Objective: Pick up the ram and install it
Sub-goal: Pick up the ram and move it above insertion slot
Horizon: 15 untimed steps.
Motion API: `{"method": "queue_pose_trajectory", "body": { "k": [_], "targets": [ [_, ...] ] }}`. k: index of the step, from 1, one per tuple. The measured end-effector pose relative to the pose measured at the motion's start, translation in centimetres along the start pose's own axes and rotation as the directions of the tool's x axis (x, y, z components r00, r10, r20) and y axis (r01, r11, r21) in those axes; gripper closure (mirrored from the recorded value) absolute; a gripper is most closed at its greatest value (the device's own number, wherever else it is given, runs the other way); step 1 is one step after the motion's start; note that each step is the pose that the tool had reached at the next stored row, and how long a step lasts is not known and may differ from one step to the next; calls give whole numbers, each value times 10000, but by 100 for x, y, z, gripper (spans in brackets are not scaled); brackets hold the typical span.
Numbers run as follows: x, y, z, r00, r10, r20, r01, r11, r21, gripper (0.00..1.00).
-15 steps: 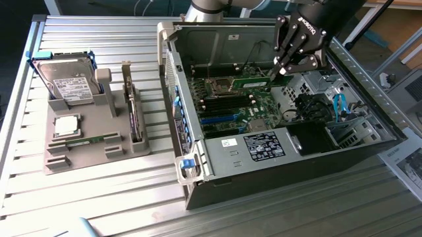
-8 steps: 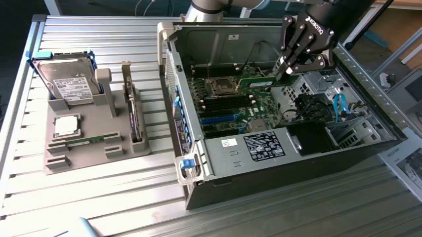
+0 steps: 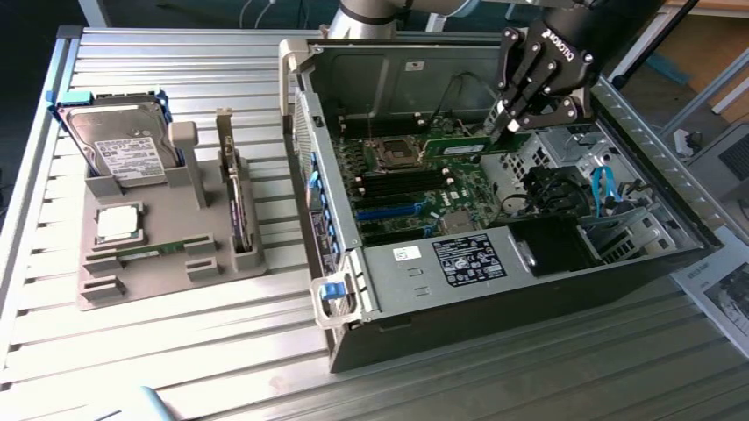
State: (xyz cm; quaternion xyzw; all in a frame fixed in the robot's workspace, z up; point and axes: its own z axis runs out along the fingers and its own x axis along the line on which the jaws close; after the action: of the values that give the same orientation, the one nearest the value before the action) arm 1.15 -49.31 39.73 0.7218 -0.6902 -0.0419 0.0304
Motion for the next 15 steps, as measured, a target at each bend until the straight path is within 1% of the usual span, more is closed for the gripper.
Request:
{"method": "queue_pose_trajectory", "body": {
  "k": [2,4,6,8,10,12,13,14,15],
  "targets": [
    [0,4,1,10000,0,0,0,10000,51,88],
    [0,10,1,10000,-1,-1,1,9999,130,88],
    [0,15,2,10000,-3,0,3,9998,223,88],
    [-1,23,2,10000,-5,0,5,9994,349,88],
    [-2,40,3,10000,-11,20,10,9985,555,88],
    [-2,54,5,10000,-16,31,14,9975,713,88],
    [-3,63,6,10000,-20,38,17,9966,819,88],
    [-3,69,7,10000,-22,42,18,9961,886,88],
    [-3,81,8,10000,-25,48,20,9948,1018,88]
  ]
}}
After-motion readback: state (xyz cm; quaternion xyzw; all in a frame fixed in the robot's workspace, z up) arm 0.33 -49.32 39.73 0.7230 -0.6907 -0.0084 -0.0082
